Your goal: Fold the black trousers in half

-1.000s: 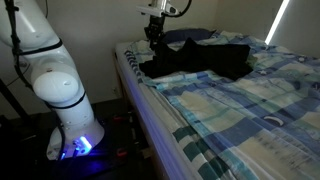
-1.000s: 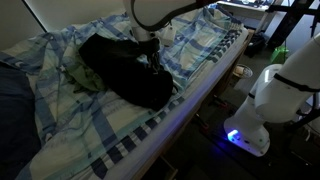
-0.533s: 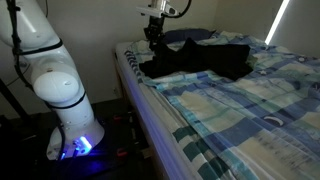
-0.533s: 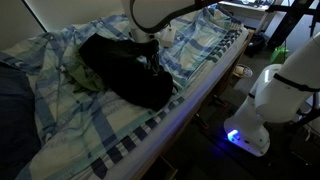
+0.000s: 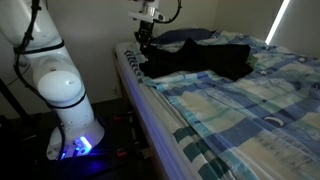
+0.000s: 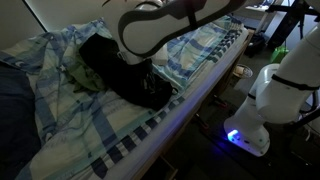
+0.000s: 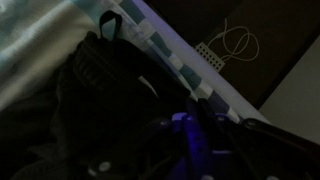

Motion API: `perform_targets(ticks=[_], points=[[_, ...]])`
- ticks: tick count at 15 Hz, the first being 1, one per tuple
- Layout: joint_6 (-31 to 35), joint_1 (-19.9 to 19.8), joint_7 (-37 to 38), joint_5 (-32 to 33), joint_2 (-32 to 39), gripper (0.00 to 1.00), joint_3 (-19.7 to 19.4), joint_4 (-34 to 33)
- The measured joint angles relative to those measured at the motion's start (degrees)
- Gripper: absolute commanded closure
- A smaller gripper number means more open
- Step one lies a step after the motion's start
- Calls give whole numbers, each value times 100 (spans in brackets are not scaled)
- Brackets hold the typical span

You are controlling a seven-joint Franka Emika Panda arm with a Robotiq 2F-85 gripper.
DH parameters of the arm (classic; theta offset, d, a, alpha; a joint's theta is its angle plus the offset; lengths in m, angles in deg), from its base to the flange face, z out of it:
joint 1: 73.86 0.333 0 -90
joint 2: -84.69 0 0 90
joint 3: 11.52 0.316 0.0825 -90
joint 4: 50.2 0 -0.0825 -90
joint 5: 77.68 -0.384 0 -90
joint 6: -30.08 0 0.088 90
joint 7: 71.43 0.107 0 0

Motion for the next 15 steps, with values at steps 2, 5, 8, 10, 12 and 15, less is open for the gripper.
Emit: perform_targets(ticks=[2, 5, 8, 10, 12, 15], points=[[-4, 138, 0, 0, 22, 98, 151, 0], [-12, 310, 0, 2, 22, 98, 331, 1], [-16, 401, -1, 2, 25, 98, 415, 14], [-21, 413, -16, 2, 39, 98, 417, 31], [-35, 410, -22, 2, 71, 66, 412, 45], [-133, 406, -33, 1, 149, 49, 399, 68]])
